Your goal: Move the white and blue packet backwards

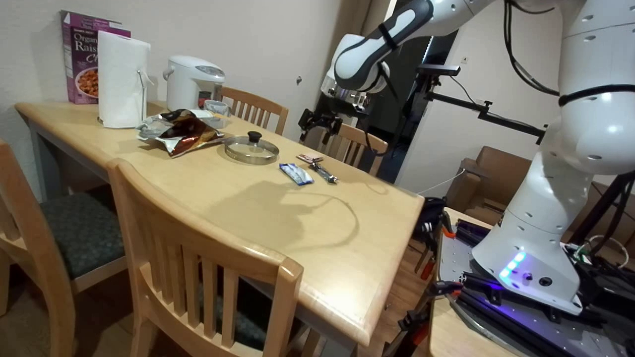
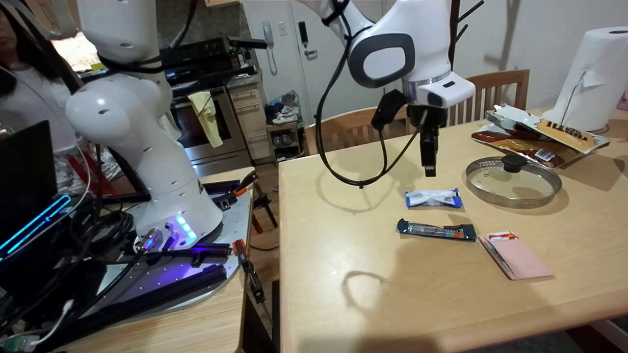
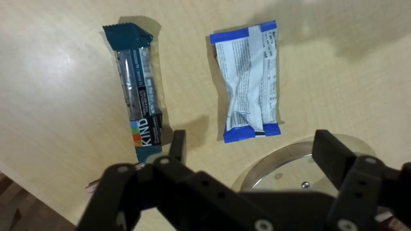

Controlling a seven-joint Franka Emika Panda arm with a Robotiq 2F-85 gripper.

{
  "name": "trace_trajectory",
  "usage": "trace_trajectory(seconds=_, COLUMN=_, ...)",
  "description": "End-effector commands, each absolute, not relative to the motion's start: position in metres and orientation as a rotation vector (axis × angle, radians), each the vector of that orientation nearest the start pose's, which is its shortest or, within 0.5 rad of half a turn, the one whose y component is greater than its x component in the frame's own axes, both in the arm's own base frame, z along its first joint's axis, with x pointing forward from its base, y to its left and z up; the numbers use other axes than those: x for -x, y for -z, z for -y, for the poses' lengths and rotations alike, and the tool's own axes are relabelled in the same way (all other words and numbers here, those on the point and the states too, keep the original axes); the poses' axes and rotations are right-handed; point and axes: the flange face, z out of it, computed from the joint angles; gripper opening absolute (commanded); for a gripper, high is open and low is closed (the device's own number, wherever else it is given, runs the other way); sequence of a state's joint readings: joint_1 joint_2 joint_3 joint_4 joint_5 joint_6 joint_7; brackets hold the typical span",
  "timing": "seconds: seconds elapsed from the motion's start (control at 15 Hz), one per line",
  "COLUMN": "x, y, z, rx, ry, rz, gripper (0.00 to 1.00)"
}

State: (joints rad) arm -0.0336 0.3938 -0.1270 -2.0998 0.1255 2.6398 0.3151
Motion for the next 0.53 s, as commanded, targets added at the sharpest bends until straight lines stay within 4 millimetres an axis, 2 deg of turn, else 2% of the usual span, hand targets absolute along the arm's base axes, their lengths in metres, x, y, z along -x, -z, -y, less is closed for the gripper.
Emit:
trace_trajectory(seconds=0.0, x=-0.560, y=-0.270, z=0.075, rx=3.057, ry=0.302, rz=-0.707, gripper=1.00)
trace_trajectory(seconds=0.47, x=-0.525, y=-0.281, z=0.040, rx=3.140, ry=0.345, rz=-0.424, gripper=1.00)
